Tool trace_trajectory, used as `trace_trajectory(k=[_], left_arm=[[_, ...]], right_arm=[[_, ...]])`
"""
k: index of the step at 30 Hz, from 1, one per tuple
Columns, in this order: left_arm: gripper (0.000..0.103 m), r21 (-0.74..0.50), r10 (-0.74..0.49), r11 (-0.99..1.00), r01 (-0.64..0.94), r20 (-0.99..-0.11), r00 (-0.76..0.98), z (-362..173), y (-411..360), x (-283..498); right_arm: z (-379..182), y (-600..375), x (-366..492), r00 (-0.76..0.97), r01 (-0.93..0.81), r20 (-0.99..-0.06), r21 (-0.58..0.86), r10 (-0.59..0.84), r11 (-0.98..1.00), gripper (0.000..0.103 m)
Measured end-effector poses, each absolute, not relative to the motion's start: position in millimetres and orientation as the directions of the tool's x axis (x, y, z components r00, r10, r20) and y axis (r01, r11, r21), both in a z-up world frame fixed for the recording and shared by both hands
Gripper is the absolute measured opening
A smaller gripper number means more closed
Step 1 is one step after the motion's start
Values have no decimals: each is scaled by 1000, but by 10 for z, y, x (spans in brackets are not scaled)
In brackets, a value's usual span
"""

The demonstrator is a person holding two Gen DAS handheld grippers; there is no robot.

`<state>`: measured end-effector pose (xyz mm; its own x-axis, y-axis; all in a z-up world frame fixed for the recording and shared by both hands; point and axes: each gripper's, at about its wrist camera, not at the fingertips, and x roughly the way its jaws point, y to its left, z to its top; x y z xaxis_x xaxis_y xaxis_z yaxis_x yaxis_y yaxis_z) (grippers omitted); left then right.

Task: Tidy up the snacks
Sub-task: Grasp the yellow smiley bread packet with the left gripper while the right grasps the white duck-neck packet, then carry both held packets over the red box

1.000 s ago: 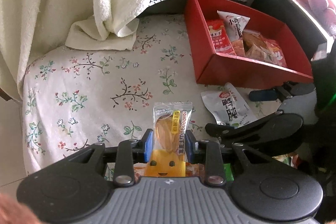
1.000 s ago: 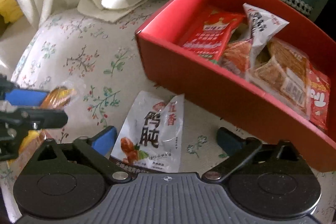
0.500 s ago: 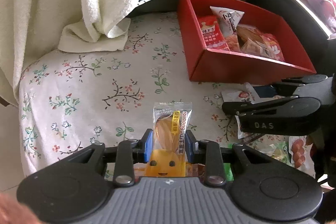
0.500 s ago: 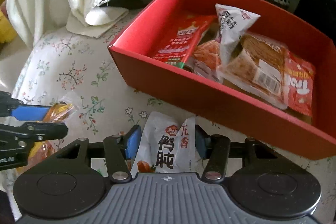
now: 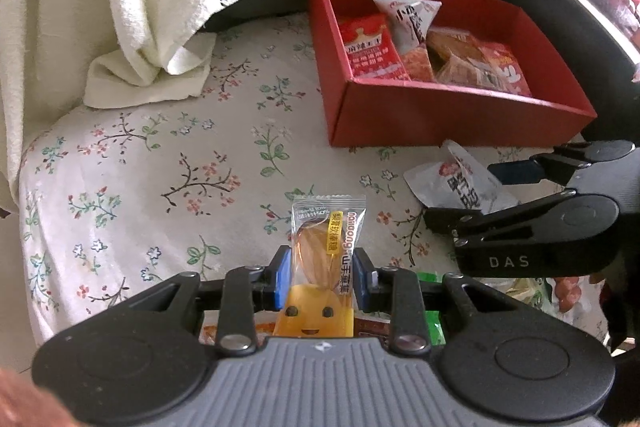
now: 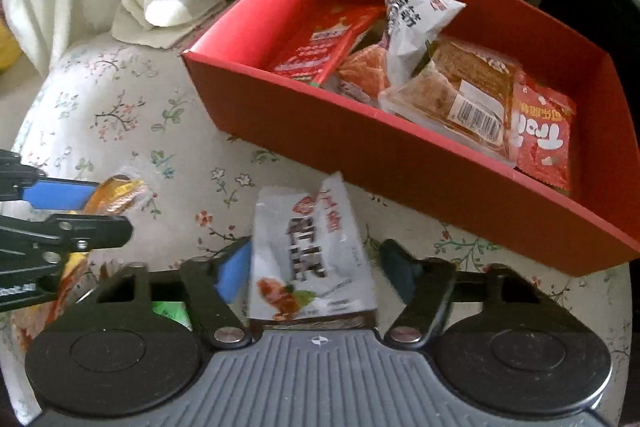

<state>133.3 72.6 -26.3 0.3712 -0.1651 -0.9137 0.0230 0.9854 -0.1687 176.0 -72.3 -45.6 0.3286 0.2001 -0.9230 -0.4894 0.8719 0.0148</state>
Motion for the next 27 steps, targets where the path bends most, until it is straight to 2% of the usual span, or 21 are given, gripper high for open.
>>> trace_trajectory(k=[15, 27], left_arm=[[24, -184, -186, 982, 49, -882, 434, -27, 620, 1265], [24, -163, -178, 984, 74, -859, 479, 113, 516, 1269]], right_arm=[[10, -909, 1685, 363, -450, -873, 142, 326, 882, 65], [275, -930, 1652, 405, -462, -830, 178, 385, 869, 65]])
